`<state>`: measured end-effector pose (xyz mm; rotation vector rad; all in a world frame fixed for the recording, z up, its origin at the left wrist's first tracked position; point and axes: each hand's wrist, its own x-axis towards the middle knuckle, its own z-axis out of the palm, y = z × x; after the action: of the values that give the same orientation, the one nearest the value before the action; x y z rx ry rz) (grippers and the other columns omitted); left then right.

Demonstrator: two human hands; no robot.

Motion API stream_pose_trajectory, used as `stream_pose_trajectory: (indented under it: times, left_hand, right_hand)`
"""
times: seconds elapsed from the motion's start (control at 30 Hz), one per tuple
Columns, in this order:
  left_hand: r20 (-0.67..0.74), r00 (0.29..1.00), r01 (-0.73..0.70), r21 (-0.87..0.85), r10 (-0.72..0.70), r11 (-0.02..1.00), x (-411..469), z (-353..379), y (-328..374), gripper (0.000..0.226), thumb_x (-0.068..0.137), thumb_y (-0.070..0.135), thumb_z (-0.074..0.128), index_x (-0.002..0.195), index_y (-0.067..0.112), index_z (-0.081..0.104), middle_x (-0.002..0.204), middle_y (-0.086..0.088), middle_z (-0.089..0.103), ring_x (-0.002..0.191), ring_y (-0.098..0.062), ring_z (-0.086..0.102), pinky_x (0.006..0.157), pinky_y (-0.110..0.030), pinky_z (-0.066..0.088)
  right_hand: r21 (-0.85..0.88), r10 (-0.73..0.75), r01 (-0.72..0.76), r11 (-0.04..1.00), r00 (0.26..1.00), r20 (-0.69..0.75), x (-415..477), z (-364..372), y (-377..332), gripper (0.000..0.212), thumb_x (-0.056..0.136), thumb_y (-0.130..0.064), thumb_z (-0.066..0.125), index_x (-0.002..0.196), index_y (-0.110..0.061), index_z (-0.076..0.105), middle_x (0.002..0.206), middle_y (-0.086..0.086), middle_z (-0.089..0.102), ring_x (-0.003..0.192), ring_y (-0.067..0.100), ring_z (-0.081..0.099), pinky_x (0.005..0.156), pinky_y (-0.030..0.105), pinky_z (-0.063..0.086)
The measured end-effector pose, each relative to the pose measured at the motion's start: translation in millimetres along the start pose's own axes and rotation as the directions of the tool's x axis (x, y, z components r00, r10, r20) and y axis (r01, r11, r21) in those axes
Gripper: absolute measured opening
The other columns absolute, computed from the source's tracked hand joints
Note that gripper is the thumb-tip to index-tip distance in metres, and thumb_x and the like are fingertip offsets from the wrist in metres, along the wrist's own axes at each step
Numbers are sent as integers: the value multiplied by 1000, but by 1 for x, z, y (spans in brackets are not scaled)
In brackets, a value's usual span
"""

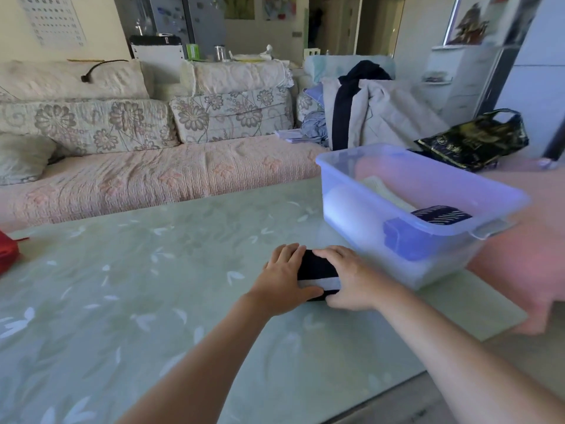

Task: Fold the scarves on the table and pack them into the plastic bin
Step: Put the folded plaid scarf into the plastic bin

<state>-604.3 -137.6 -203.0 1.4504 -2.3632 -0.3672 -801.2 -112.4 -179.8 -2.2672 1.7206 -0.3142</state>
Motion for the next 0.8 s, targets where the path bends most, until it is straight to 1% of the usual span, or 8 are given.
stream_pose_trajectory:
  times: [0.13, 0.23, 0.37, 0.5, 0.6, 0.67, 0.73, 0.8]
  left_hand:
    - [-7, 999, -40, -135, 39, 990, 9, 9, 15, 76, 93, 57, 41, 154, 16, 23, 155, 3, 23, 145, -13, 8, 118, -28, 15]
    - [-10, 999, -46, -217, 45, 975, 9, 13, 21, 60, 103, 44, 29, 154, 14, 23, 158, 1, 22, 145, -13, 7, 113, -18, 7]
    - [-1, 1000, 11, -325, -12, 946, 2, 14, 20, 50, 106, 30, 29, 155, 19, 23, 162, 8, 13, 148, -6, 2, 115, -17, 2]
    - [-16, 989, 128, -395, -147, 909, -1, 3, 21, 51, 104, 23, 39, 153, 24, 27, 159, 9, 23, 146, -9, 18, 116, -22, 15]
    - [-113, 983, 114, -257, -147, 960, 2, -8, 26, 56, 98, 20, 49, 151, 27, 31, 154, 7, 32, 139, -14, 29, 112, -29, 29]
    - [-88, 958, 242, -256, -272, 936, 8, -14, 34, 57, 96, 24, 51, 150, 23, 32, 154, 1, 33, 137, -20, 35, 108, -34, 34]
    - [89, 872, 483, -323, -482, 814, 15, -18, 43, 59, 98, 37, 49, 150, 16, 31, 150, -6, 39, 133, -25, 42, 101, -35, 38]
    - [244, 788, 616, -271, -566, 740, 19, -18, 50, 62, 97, 50, 46, 142, 8, 41, 135, -10, 51, 122, -27, 52, 88, -32, 40]
  right_hand:
    - [-77, 96, -101, 992, 993, -62, 1, -16, 4, 54, 88, -43, 51, 140, -35, 38, 141, -3, 46, 131, 21, 40, 102, 38, 39]
    - [-48, 128, -136, 990, 982, -139, 6, -11, 8, 52, 97, -30, 37, 149, -32, 32, 144, 4, 46, 135, 25, 37, 110, 39, 32]
    - [37, 152, -150, 988, 985, -80, 7, 5, 17, 49, 104, -39, 26, 153, -35, 30, 156, -4, 34, 145, 16, 25, 118, 39, 25]
    - [35, 172, -170, 985, 981, -85, 2, 4, 16, 48, 104, -43, 27, 150, -35, 34, 152, -5, 38, 140, 21, 32, 114, 40, 31]
    - [33, 197, -195, 980, 978, -67, -3, 1, 16, 46, 103, -46, 30, 147, -33, 38, 150, -4, 41, 137, 22, 35, 111, 40, 34]
    - [61, 214, -211, 976, 976, -49, -6, -5, 17, 45, 101, -50, 37, 142, -34, 43, 144, -5, 45, 135, 21, 38, 108, 39, 37]
    - [61, 230, -228, 972, 973, -25, -8, -13, 20, 44, 97, -56, 43, 136, -36, 48, 137, -5, 49, 131, 20, 41, 103, 39, 40]
    - [33, 240, -239, 970, 971, -14, -12, -18, 23, 44, 94, -60, 47, 130, -36, 52, 132, -6, 52, 126, 19, 44, 100, 39, 42]
